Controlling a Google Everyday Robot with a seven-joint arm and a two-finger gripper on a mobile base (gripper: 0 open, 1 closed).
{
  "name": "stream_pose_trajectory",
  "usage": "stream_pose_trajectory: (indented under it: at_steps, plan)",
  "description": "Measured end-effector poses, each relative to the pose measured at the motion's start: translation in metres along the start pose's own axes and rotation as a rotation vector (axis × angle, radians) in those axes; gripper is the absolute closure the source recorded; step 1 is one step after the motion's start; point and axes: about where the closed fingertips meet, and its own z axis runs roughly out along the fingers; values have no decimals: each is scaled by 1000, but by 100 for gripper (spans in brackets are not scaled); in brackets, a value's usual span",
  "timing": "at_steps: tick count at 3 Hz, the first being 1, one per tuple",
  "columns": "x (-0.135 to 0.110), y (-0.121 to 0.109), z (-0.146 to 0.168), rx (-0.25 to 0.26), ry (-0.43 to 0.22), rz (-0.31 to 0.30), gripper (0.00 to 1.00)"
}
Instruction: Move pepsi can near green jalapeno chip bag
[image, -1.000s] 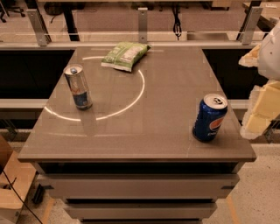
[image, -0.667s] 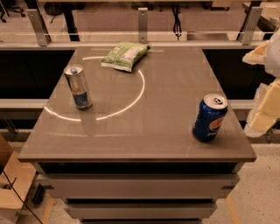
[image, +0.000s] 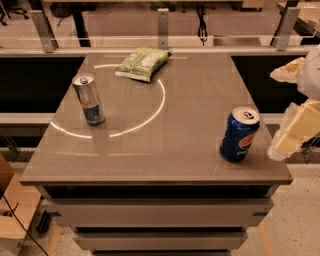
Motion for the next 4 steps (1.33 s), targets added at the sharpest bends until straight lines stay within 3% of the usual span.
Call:
stream_pose_trajectory:
  at_steps: [1, 2, 4]
  plan:
    - [-9, -6, 23, -13, -76, -4, 0]
    - [-11, -13, 49, -37, -99, -2, 0]
    - [3, -16, 82, -79, -75, 53, 42]
